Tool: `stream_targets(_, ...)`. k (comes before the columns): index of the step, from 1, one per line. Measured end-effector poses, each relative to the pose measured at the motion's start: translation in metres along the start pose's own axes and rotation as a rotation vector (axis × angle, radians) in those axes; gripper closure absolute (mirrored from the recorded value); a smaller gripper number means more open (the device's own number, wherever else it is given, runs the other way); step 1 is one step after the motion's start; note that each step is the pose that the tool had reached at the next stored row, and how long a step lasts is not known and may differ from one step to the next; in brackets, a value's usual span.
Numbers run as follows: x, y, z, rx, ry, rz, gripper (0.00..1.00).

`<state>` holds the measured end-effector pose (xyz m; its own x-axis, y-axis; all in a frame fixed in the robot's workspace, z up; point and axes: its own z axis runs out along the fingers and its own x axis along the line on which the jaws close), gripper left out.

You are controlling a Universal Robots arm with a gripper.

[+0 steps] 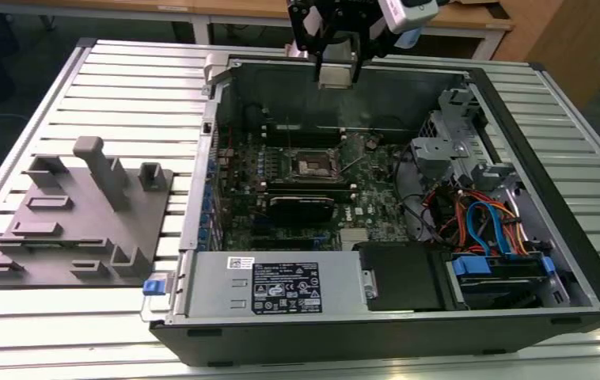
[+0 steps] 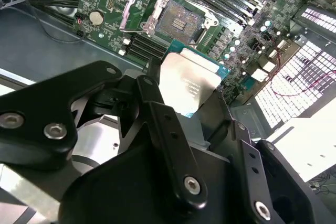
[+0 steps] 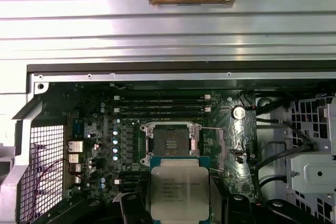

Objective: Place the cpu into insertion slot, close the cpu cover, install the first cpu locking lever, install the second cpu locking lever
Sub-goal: 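Place the cpu into insertion slot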

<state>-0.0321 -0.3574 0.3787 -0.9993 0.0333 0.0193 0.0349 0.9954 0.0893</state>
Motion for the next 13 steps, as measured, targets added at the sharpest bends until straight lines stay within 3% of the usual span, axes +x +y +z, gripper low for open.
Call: stream_targets(13,0.0,0.0,0.0,-0.0005,-0.0024,0.027,0.46)
